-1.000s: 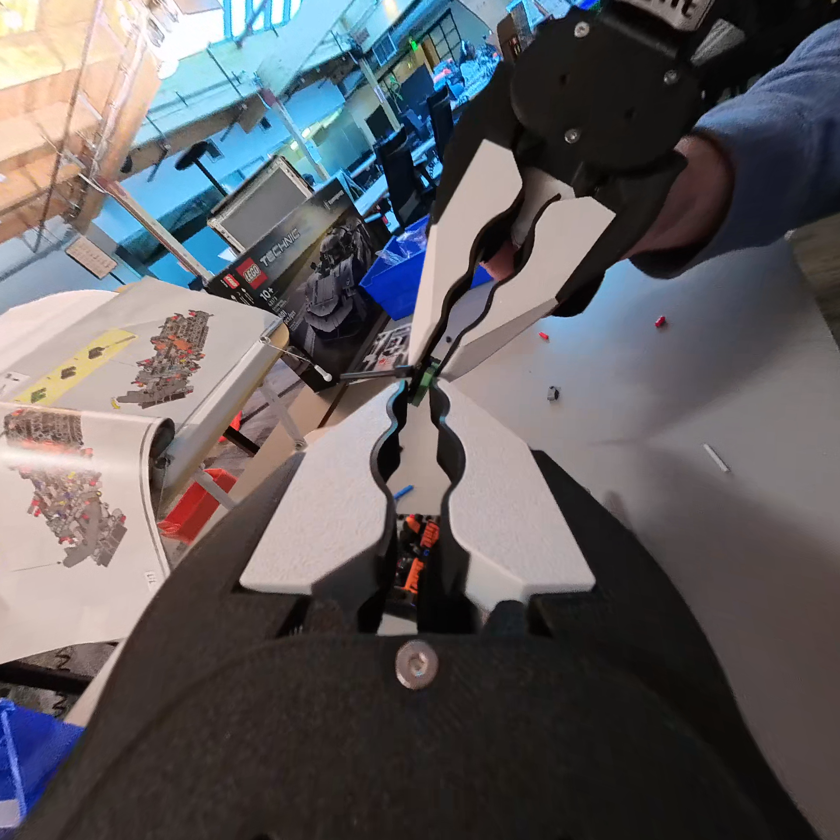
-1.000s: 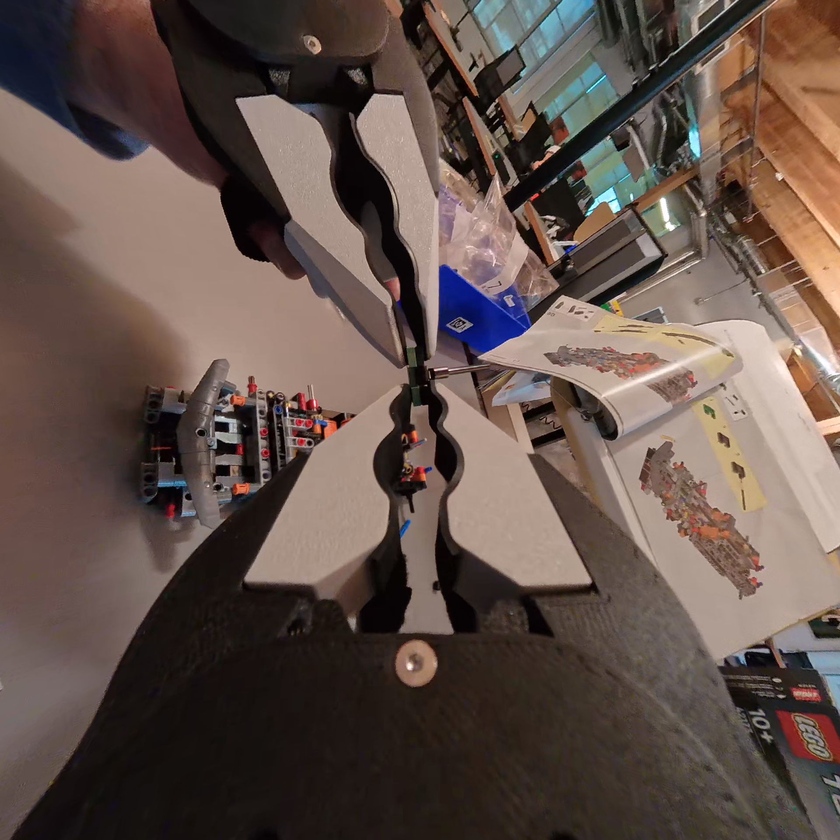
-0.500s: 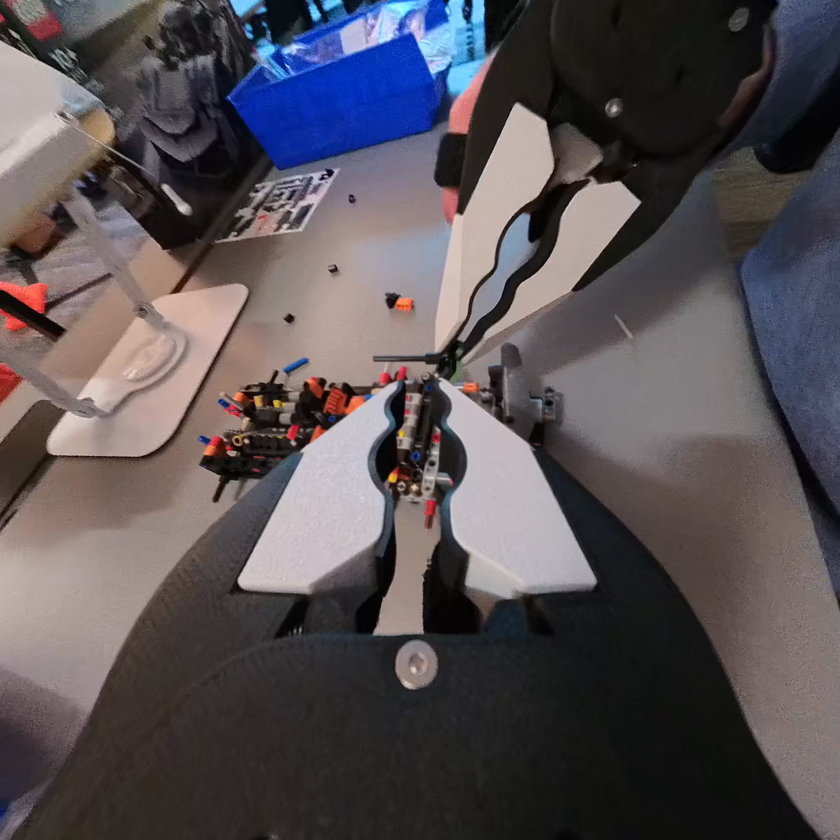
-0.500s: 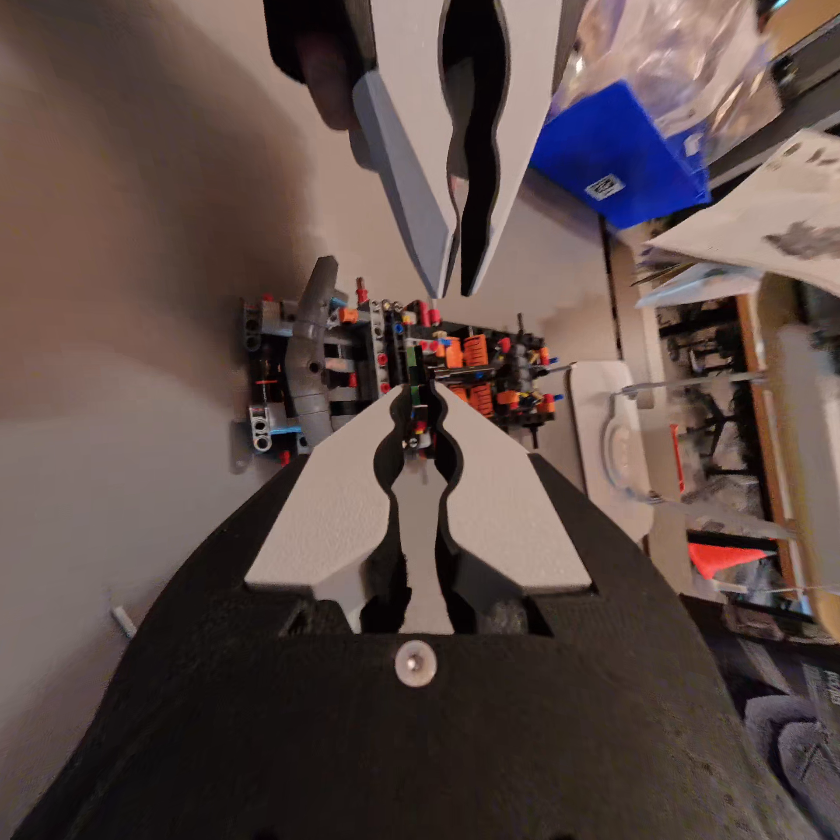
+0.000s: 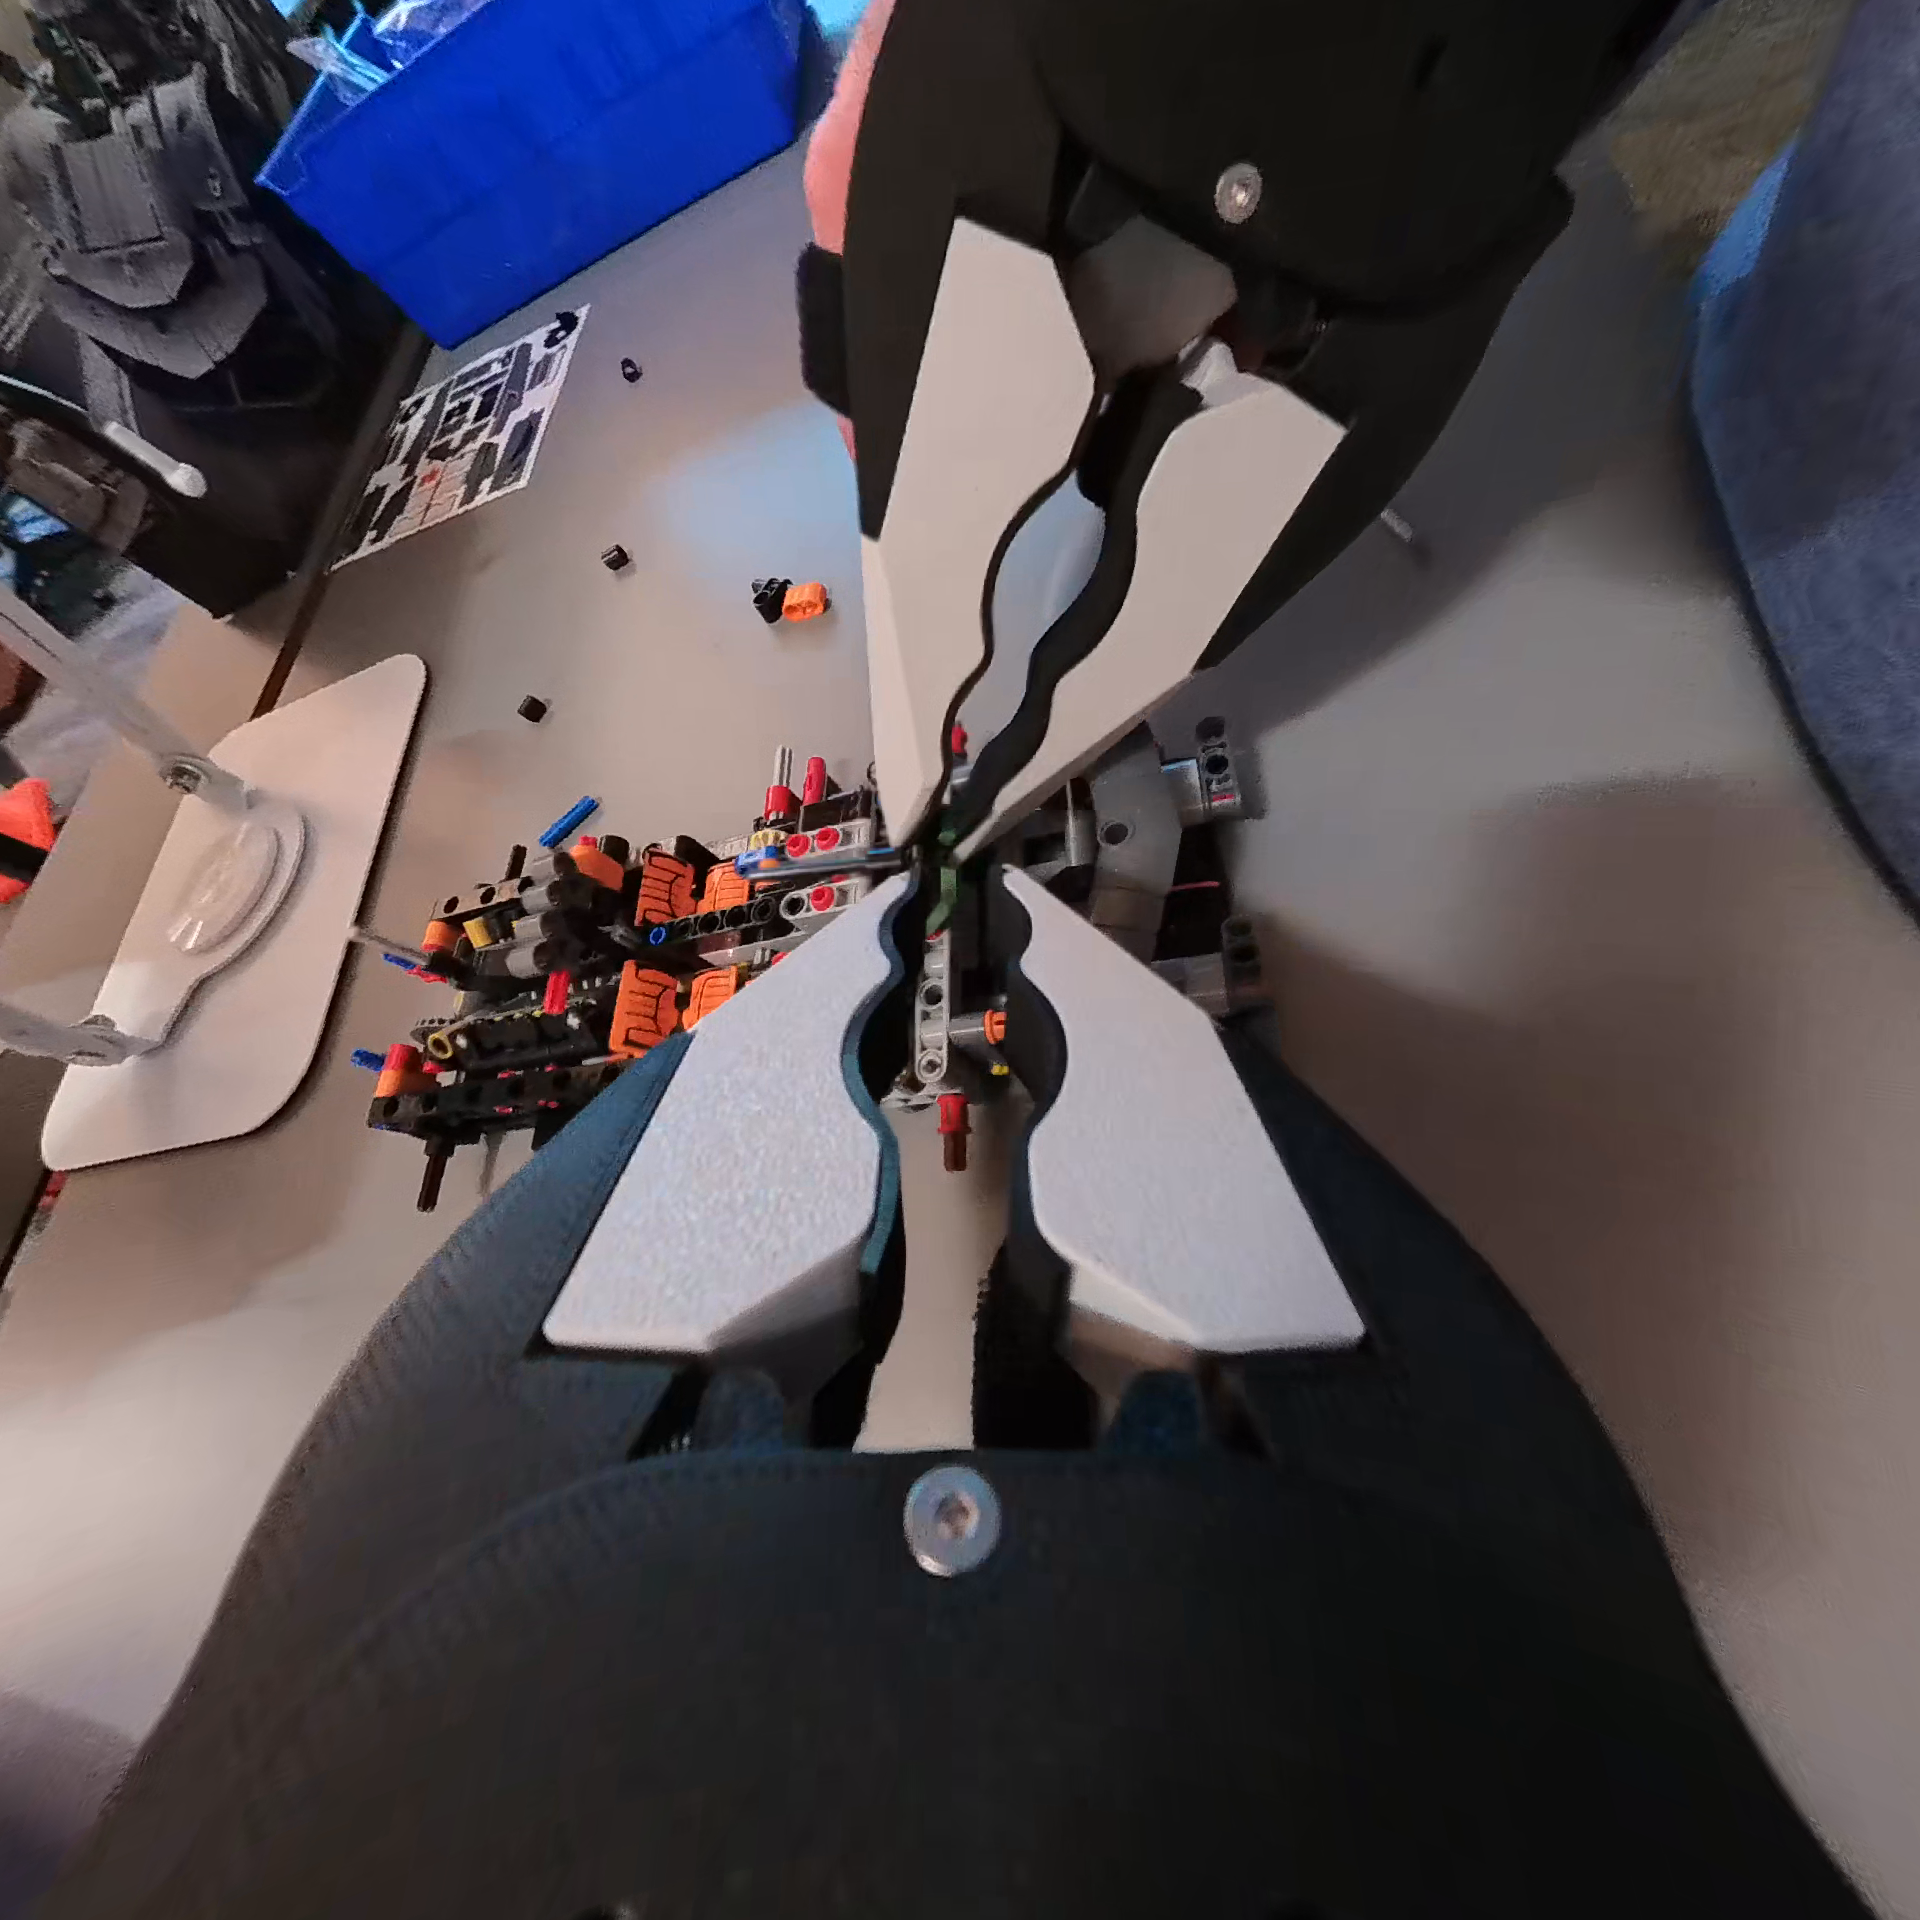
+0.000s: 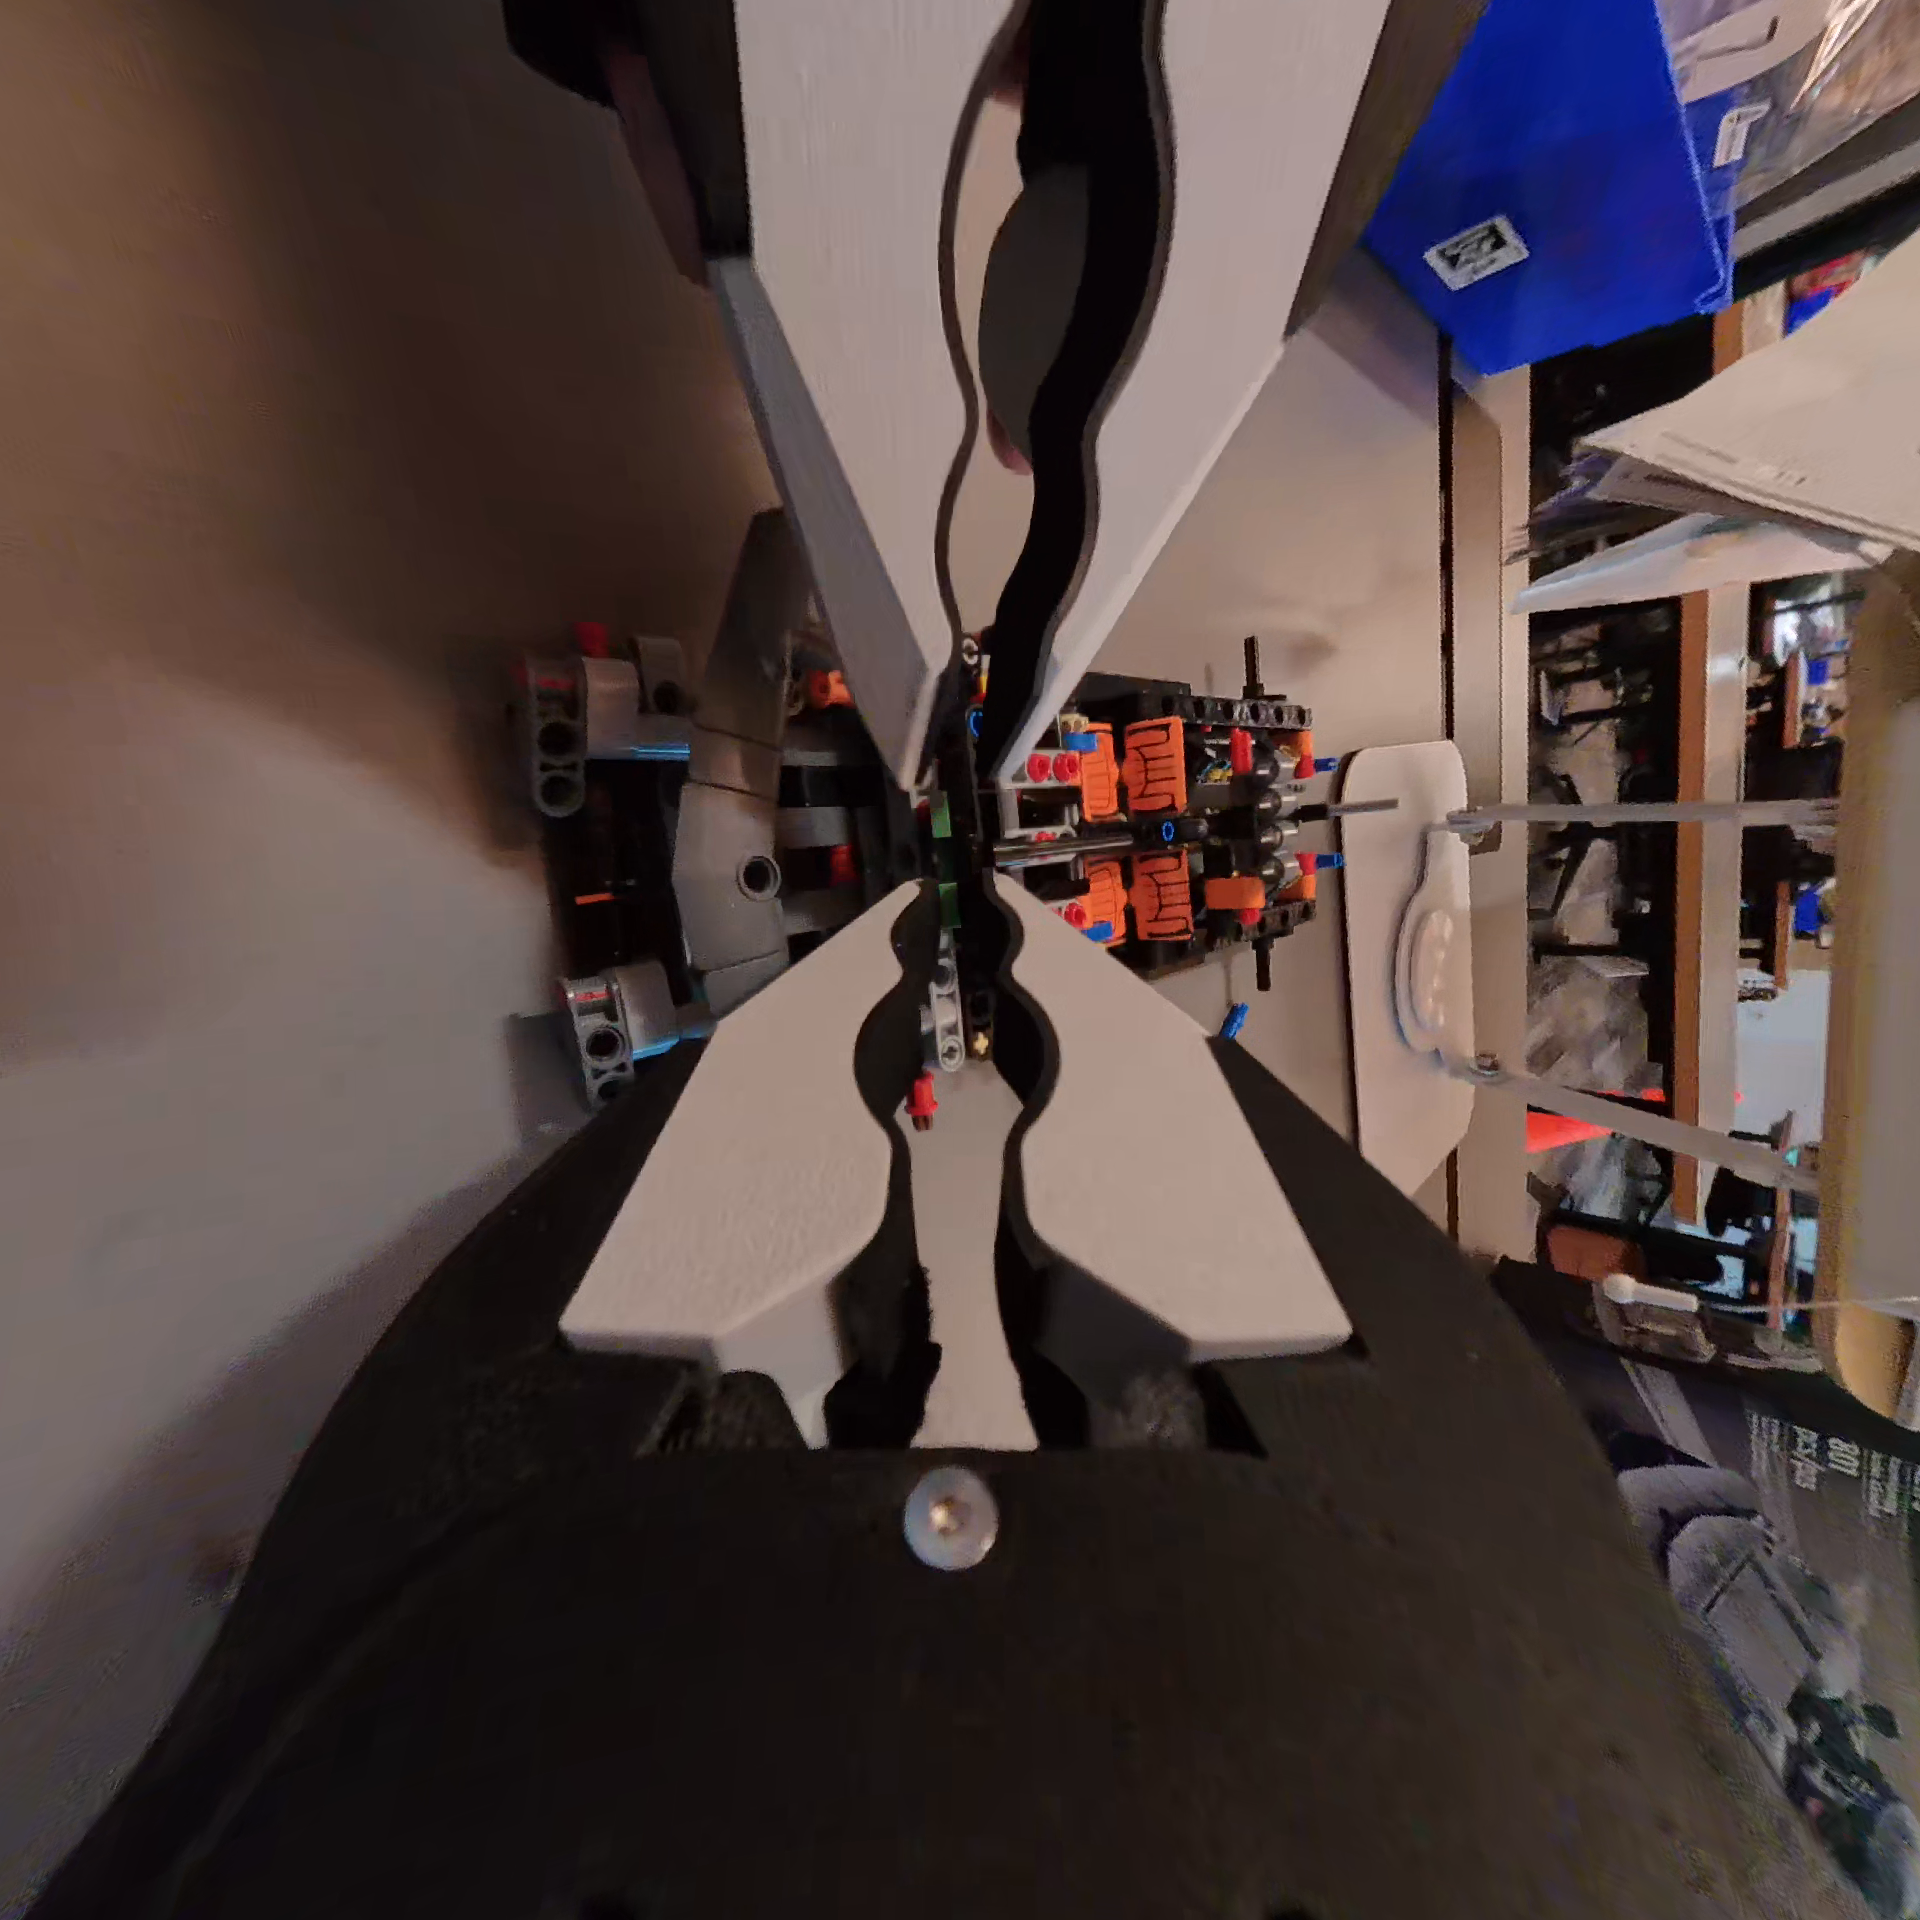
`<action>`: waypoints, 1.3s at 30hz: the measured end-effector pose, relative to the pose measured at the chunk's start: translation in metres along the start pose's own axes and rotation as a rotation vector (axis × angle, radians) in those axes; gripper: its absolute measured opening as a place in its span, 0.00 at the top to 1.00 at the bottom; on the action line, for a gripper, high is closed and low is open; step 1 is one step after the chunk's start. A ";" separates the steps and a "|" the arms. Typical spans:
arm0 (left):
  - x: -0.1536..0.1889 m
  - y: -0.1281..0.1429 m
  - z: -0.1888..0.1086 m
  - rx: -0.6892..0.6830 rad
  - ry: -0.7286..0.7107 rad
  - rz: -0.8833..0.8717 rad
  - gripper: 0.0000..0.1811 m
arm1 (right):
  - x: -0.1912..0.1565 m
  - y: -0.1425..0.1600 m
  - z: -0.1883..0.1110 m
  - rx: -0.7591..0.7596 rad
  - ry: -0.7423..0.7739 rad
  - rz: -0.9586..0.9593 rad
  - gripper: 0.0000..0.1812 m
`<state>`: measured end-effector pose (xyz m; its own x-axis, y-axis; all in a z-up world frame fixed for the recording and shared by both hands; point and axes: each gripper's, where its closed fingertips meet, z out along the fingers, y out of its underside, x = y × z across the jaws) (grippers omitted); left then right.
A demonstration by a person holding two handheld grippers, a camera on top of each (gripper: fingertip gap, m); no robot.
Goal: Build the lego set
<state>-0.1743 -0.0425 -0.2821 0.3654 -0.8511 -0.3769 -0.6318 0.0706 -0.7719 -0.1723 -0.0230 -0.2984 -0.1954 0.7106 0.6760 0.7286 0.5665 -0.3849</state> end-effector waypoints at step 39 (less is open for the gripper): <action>0.000 0.007 0.011 -0.091 -0.029 0.092 1.00 | 0.000 0.003 0.002 -0.097 -0.109 -0.158 0.96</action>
<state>-0.1710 -0.0364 -0.2933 0.3220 -0.8279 -0.4593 -0.7221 0.0990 -0.6847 -0.1709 -0.0208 -0.3010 -0.3783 0.6595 0.6496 0.7417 0.6358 -0.2136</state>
